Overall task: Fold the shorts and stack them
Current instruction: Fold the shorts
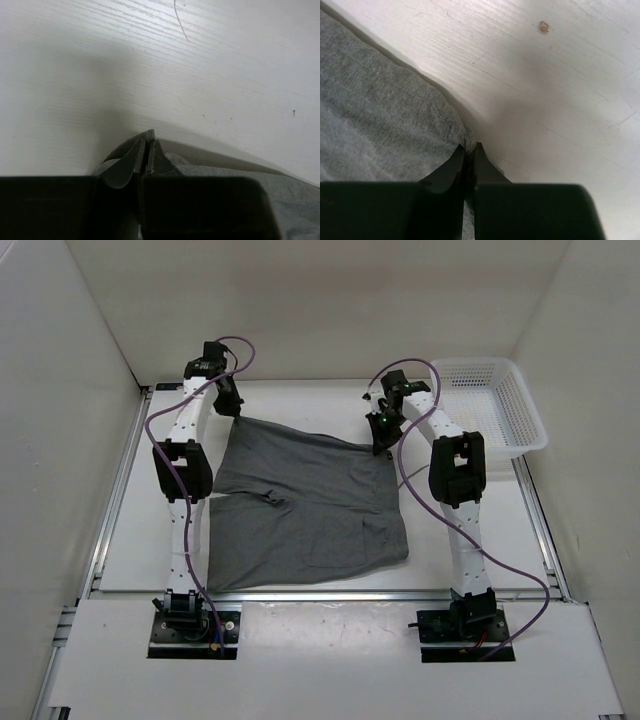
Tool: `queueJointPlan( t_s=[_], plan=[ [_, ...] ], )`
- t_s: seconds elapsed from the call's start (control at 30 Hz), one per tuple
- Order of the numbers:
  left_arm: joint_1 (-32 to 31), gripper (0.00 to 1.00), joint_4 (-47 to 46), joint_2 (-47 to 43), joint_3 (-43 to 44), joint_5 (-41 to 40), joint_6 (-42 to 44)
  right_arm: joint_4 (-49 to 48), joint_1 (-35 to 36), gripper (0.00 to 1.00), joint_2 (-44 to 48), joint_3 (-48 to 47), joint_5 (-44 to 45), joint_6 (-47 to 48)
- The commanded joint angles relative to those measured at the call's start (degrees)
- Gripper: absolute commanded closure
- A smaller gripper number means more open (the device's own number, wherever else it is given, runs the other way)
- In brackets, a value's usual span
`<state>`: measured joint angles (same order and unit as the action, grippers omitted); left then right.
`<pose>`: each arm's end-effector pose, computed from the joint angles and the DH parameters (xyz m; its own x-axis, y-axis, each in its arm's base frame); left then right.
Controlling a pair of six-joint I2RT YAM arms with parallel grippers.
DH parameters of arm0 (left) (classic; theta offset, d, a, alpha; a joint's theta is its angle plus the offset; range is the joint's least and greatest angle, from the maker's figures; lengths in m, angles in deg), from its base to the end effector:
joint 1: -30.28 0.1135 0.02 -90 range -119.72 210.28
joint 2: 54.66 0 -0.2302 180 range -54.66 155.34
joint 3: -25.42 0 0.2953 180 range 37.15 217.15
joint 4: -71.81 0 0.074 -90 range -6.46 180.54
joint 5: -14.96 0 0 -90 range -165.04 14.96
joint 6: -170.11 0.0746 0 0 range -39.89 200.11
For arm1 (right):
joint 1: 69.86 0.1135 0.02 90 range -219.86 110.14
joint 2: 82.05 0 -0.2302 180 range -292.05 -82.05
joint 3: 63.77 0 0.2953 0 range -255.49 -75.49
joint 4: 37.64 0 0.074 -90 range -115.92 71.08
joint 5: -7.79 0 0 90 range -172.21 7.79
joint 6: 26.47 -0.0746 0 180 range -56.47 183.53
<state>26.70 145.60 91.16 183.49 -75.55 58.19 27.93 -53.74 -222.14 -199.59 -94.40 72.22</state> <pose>0.5688 -0.0349 0.1748 -0.8357 -0.3217 -0.4450 -0.2736 0.9466 -0.1706 0.5160 0.1655 0.1013 -0.8399 -0.3965 -0.3706 -0.4736 0.8689 0.1439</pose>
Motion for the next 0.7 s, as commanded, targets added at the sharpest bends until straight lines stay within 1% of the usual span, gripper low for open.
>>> queueJointPlan(
  t_s=[0.0, 0.1, 0.13, 0.23, 0.37, 0.47, 0.57, 0.63, 0.67],
  plan=[
    [1.02, 0.90, -0.28, -2.30, 4.46, 1.04, 0.29, 0.03, -0.30, 1.00, 0.08, -3.34, 0.84, -2.10],
    [2.07, 0.90, -0.28, -0.81, 7.71, 1.65, -1.72, -2.77, -0.30, 1.00, 1.83, -3.35, 3.30, -4.90],
    [2.95, 0.90, -0.28, -0.80, 8.25, 2.96, -1.73, -3.74, -0.30, 1.00, 2.36, -3.87, 4.00, -5.69],
    [3.49, 0.90, -2.12, -0.27, 8.87, 3.59, -3.04, -5.86, -0.30, 1.00, 3.07, -5.28, 6.29, -8.33],
    [4.01, 0.90, -5.10, -0.27, 10.63, 3.59, -4.10, -6.47, -0.83, 1.00, 0.35, -12.90, 7.61, -10.53],
    [4.54, 0.90, -6.95, -0.27, 11.16, 4.90, -5.60, -7.00, -0.83, 1.00, -0.44, -15.56, 8.58, -12.64],
    [5.59, 0.90, -7.48, -1.84, 11.16, 6.13, -6.13, -9.89, -0.83, 1.00, 1.74, -13.99, 10.25, -13.17],
    [5.60, 0.90, -7.48, -4.21, 11.16, 6.83, -6.13, -12.26, -0.83, 1.00, 4.72, -10.48, 11.13, -13.17],
    [6.20, 0.90, -7.48, -5.36, 9.42, 7.36, -6.13, -12.27, -0.83, 1.00, 5.70, -9.42, 11.65, -13.17]
  ],
)
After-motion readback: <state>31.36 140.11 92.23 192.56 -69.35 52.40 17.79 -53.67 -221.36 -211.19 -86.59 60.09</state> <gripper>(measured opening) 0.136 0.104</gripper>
